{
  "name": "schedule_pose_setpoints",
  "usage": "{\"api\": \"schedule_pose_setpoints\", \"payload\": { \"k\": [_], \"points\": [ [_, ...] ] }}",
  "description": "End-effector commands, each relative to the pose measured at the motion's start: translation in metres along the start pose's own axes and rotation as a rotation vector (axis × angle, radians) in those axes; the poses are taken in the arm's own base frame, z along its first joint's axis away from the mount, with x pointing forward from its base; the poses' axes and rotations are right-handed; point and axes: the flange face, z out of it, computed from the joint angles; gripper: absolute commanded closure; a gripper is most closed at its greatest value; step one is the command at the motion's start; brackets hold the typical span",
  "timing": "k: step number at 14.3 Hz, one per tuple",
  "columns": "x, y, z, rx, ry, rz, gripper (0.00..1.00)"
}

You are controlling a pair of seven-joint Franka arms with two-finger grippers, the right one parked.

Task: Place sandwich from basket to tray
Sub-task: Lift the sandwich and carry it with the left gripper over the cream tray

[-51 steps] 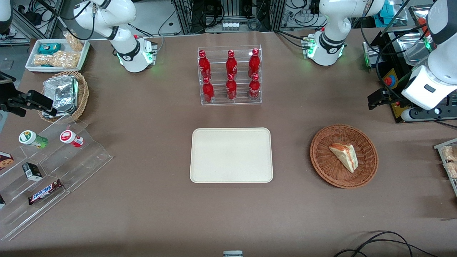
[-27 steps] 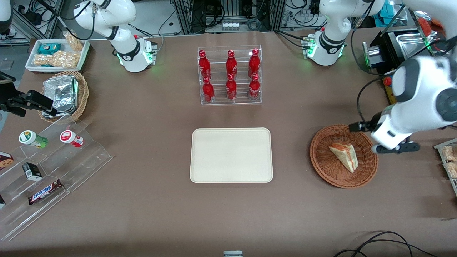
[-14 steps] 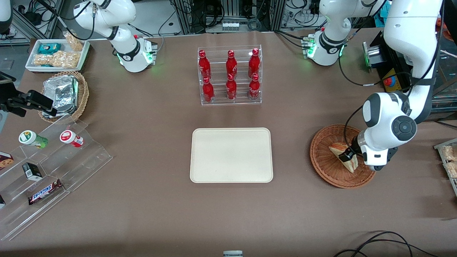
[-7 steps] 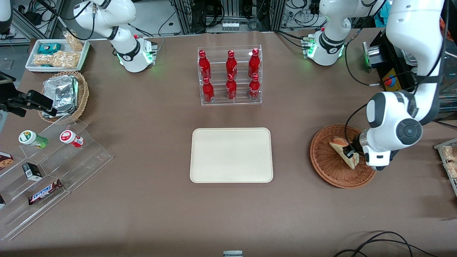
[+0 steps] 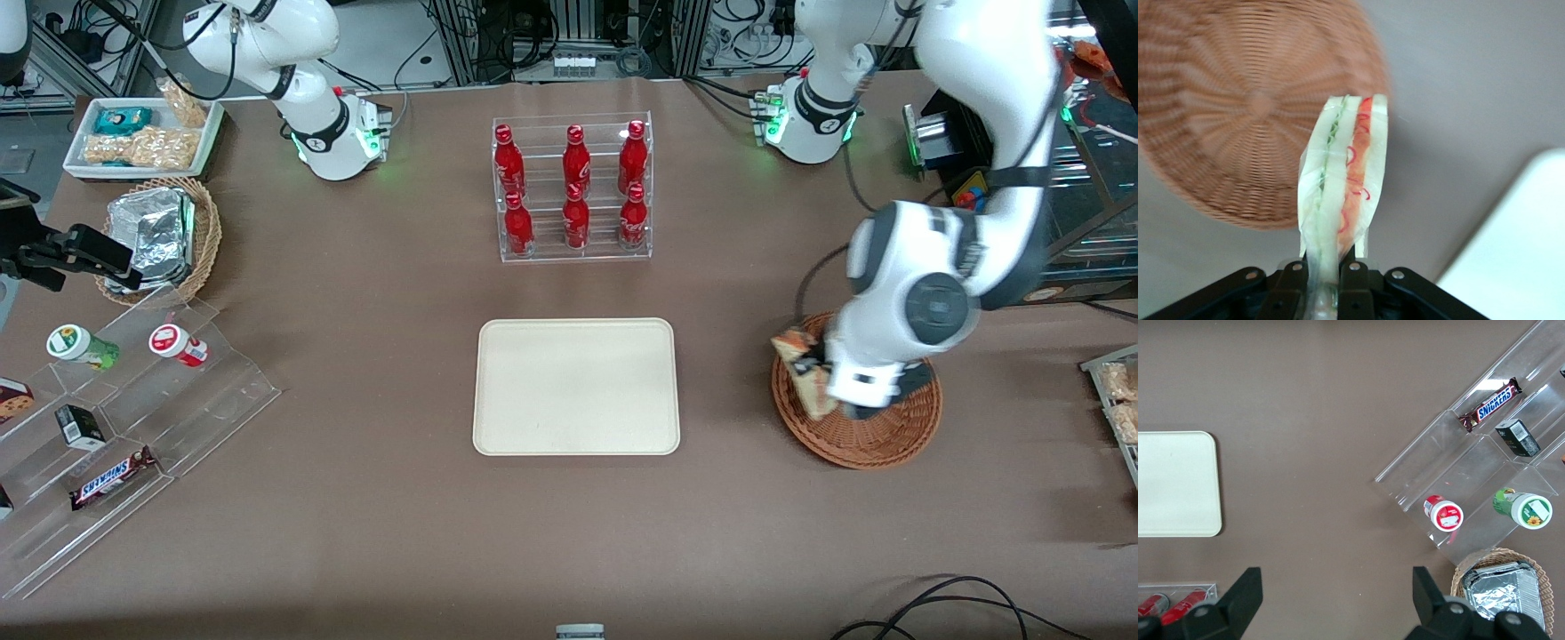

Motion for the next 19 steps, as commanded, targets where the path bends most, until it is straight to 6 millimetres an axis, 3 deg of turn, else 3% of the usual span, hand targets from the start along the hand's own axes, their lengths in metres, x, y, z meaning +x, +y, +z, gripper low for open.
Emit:
{"api": "schedule_pose_setpoints", "payload": {
  "k": [1,2,5,8,12,16,17,18,19],
  "points": [
    [-0.013,0.076,0.002,-0.012,0.028,0.156,0.93],
    [-0.028,0.104,0.001,-0.016,0.046,0.204,0.92],
    [-0.074,0.165,0.015,-0.022,0.056,0.28,0.92],
    [-0.103,0.209,0.041,-0.072,0.097,0.267,0.92],
    [-0.142,0.257,0.085,-0.15,0.147,0.248,0.92],
    [-0.154,0.279,0.106,-0.191,0.149,0.265,0.89],
    [-0.156,0.279,0.105,-0.193,0.149,0.267,0.81],
    [-0.155,0.279,0.102,-0.196,0.15,0.262,0.31],
    [-0.157,0.279,0.097,-0.201,0.154,0.261,0.0]
  ]
}}
